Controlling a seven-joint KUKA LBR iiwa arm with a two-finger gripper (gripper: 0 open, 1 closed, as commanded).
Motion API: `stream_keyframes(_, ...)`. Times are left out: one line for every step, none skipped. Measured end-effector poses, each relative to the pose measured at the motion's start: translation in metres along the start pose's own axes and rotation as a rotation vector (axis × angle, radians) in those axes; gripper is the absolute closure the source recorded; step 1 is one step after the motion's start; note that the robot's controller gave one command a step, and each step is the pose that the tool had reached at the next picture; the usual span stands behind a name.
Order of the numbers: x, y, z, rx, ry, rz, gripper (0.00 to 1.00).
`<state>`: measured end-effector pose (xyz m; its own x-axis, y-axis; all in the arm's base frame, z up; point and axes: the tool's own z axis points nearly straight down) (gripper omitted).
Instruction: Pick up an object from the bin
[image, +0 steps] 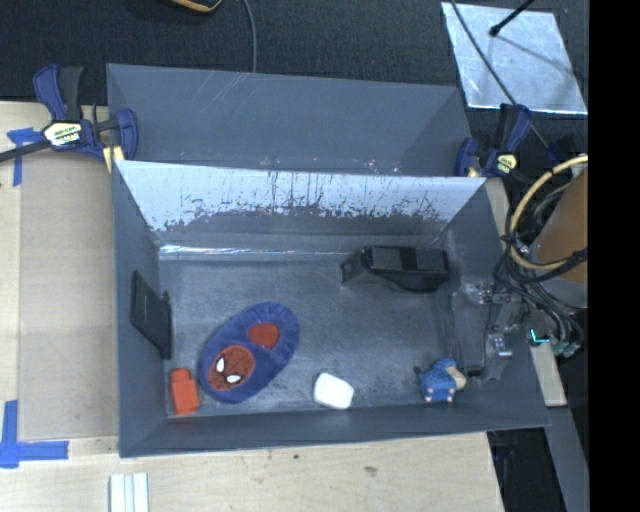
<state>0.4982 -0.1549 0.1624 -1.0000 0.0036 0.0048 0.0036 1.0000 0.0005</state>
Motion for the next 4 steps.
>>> stream_keyframes(-0.014, 0.008, 0.093, 0.0, 0.005, 0.082, 0.0)
stream_keyframes(0.004, 0.017, 0.09, 0.004, -0.013, 0.111, 0.0)
stream_keyframes(0.001, 0.017, 0.088, 0.005, -0.021, 0.108, 1.0)
stream_keyframes(-0.016, 0.028, -0.035, 0.003, -0.018, 0.059, 1.0)
